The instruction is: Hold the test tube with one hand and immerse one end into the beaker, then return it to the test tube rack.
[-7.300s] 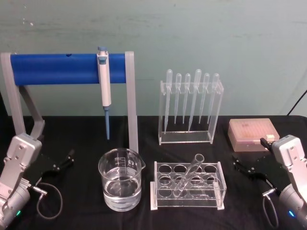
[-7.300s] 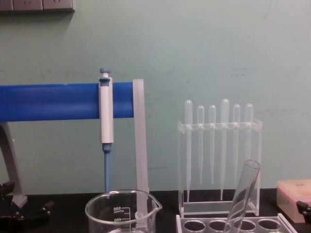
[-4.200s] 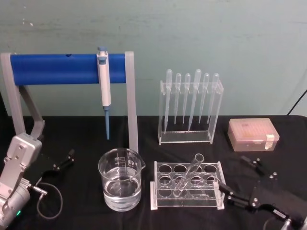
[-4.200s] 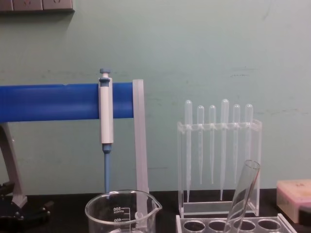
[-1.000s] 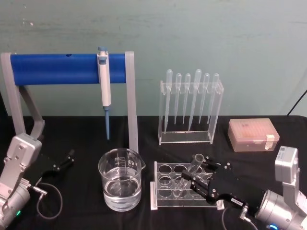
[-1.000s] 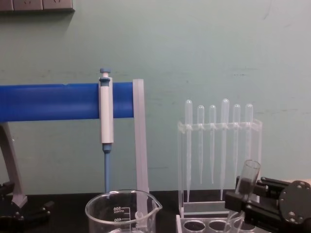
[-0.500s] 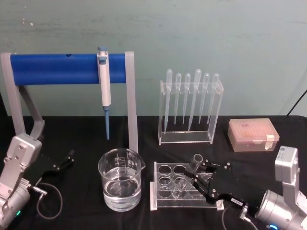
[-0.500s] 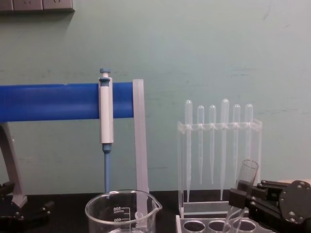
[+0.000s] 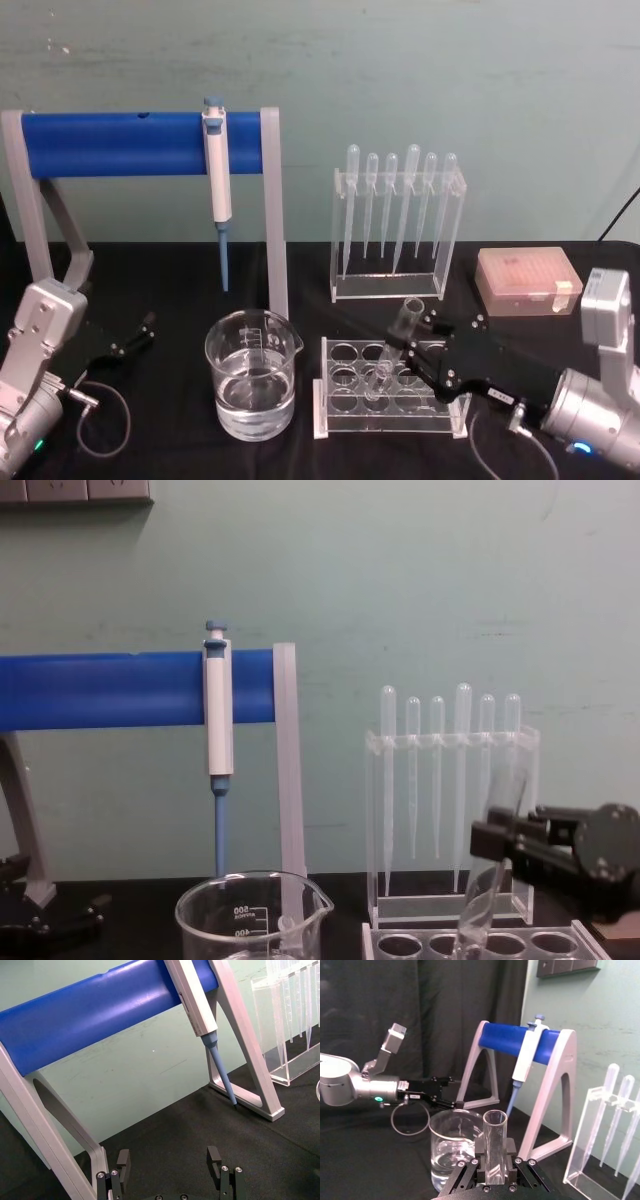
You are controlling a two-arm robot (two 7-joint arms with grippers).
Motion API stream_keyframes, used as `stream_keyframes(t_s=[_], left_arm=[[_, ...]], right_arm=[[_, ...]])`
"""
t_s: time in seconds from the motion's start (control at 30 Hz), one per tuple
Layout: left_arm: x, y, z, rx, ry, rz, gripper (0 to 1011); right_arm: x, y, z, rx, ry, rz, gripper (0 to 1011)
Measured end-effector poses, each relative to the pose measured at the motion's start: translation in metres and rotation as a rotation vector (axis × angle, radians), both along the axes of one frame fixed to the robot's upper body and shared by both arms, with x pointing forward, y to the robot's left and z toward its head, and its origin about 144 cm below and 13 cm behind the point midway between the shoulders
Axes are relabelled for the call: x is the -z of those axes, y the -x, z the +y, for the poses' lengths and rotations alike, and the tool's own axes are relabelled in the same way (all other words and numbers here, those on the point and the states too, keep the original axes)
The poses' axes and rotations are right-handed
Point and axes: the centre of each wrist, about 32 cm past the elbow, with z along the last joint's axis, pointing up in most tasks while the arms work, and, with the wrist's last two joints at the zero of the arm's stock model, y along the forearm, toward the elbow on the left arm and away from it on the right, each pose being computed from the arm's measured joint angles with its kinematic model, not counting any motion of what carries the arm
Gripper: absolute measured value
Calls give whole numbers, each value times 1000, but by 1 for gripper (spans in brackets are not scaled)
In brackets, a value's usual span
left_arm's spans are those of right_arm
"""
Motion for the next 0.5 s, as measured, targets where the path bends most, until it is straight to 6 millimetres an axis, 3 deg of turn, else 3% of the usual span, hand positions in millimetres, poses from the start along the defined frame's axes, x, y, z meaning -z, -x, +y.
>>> stream_keyframes(t_s=[0.5], left_arm=[[0, 0, 0, 0, 0, 0, 1000]], right_arm=[[-68, -7, 5, -29, 42, 37, 224]])
